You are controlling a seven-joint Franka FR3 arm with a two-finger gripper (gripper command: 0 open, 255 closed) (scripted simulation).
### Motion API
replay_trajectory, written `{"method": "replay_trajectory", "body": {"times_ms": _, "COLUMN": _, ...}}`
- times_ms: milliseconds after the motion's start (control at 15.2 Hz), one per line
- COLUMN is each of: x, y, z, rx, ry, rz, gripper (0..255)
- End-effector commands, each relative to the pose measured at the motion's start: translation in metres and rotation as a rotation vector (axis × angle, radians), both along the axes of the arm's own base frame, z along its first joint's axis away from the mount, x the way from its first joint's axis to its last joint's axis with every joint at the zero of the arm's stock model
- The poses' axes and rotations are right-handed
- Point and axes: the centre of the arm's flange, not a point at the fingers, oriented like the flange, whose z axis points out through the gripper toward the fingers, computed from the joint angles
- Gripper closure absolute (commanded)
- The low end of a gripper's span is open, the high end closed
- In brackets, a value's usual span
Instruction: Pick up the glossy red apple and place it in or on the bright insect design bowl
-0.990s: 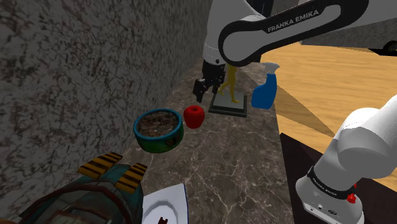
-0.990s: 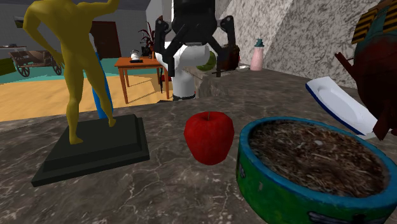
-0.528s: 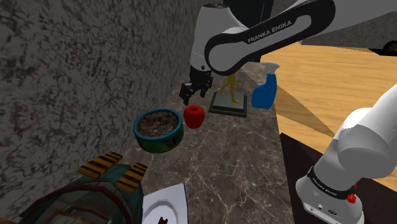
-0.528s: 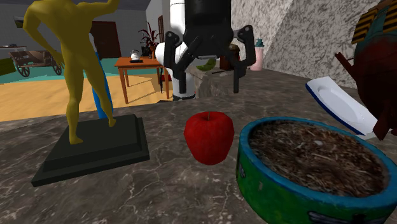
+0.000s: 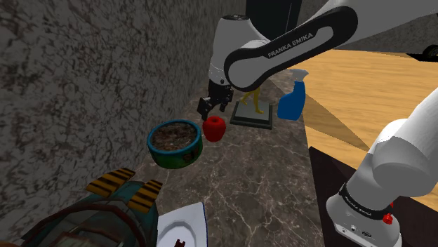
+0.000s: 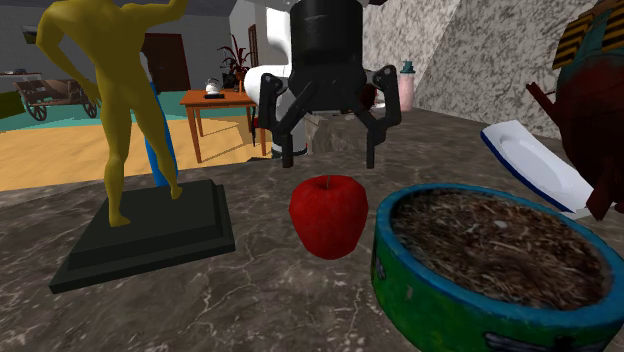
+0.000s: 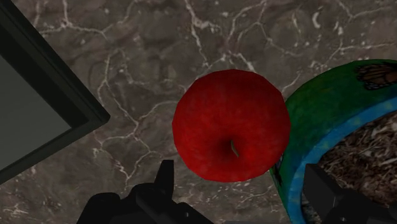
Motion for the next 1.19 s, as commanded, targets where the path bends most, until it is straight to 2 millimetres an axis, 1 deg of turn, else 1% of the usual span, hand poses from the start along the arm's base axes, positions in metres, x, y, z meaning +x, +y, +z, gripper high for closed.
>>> {"method": "replay_trajectory", "body": {"times_ms": 0, "x": 0.0, "y": 0.0, "z": 0.0, "rx": 0.0, "ry": 0.0, "rz": 0.0, "gripper": 0}}
{"method": "replay_trajectory", "body": {"times_ms": 132, "x": 0.0, "y": 0.0, "z": 0.0, "rx": 0.0, "ry": 0.0, "rz": 0.0, "gripper": 0}}
{"method": "replay_trajectory", "body": {"times_ms": 198, "x": 0.0, "y": 0.0, "z": 0.0, "rx": 0.0, "ry": 0.0, "rz": 0.0, "gripper": 255}}
{"method": "replay_trajectory", "body": {"times_ms": 792, "x": 0.0, "y": 0.0, "z": 0.0, "rx": 0.0, "ry": 0.0, "rz": 0.0, "gripper": 255}}
{"method": "replay_trajectory", "body": {"times_ms": 1122, "x": 0.0, "y": 0.0, "z": 0.026, "rx": 0.0, "ry": 0.0, "rz": 0.0, "gripper": 255}}
